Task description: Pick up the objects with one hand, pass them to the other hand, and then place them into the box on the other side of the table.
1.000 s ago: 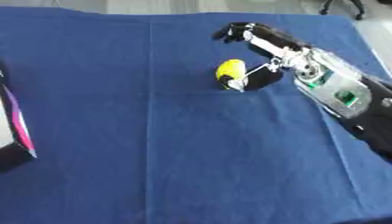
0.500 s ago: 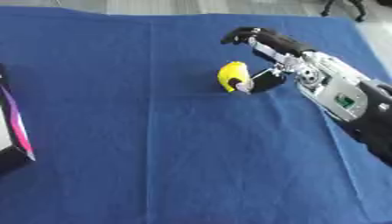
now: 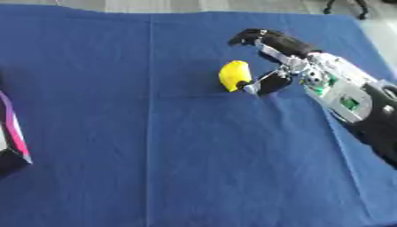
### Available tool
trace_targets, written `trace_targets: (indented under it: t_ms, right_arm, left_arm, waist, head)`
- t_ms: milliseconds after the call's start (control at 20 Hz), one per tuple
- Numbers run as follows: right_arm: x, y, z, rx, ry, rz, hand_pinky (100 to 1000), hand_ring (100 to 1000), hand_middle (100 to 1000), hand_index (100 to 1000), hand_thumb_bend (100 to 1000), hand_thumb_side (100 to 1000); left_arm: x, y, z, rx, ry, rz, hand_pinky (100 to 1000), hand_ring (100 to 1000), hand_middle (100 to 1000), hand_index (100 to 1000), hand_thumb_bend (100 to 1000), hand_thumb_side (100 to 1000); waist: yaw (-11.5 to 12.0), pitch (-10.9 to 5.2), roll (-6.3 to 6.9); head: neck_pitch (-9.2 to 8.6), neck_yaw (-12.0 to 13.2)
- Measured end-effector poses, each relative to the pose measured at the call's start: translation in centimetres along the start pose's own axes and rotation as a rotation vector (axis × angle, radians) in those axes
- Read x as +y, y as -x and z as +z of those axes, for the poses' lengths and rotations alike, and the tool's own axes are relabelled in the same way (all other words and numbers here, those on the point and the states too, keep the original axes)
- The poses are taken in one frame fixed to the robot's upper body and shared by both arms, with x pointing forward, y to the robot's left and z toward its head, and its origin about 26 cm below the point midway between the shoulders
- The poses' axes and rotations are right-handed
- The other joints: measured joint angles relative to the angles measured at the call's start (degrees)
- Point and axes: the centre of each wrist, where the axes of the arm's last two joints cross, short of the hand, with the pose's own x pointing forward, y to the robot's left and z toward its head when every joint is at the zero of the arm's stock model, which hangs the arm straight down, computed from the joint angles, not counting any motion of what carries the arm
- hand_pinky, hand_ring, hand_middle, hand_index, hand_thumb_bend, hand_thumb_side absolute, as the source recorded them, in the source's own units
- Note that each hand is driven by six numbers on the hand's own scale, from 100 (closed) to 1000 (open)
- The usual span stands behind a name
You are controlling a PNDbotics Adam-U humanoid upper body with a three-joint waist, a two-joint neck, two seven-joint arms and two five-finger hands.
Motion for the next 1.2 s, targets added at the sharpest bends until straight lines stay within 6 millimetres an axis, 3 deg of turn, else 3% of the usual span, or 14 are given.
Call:
trace_targets:
  t_ms: [800,900,1200]
  right_arm:
    - [1.3,1.1,0.2,0.087,0.033,0.062,901,869,872,876,406,143]
    - [1.5,1.3,0.2,0.101,0.040,0.065,898,854,809,827,392,100]
    - [1.6,1.3,0.2,0.099,0.039,0.054,893,822,591,659,370,100]
  left_arm:
    - [0.1,-0.4,0.0,-0.008,0.002,-0.015,1000,786,697,736,100,649]
    - [0.1,-0.4,0.0,-0.010,0.002,-0.017,1000,787,698,733,100,646]
    - [0.1,-0.4,0.0,-0.013,0.007,-0.023,1000,788,700,731,100,639]
  waist:
    - [1.26,1.90,-0.16]
    - [1.47,1.96,-0.17]
    - [1.29,2.21,-0.17]
  head:
    - [-1.48,-1.64]
    - [-1.53,-1.78]
    - [-1.50,-1.74]
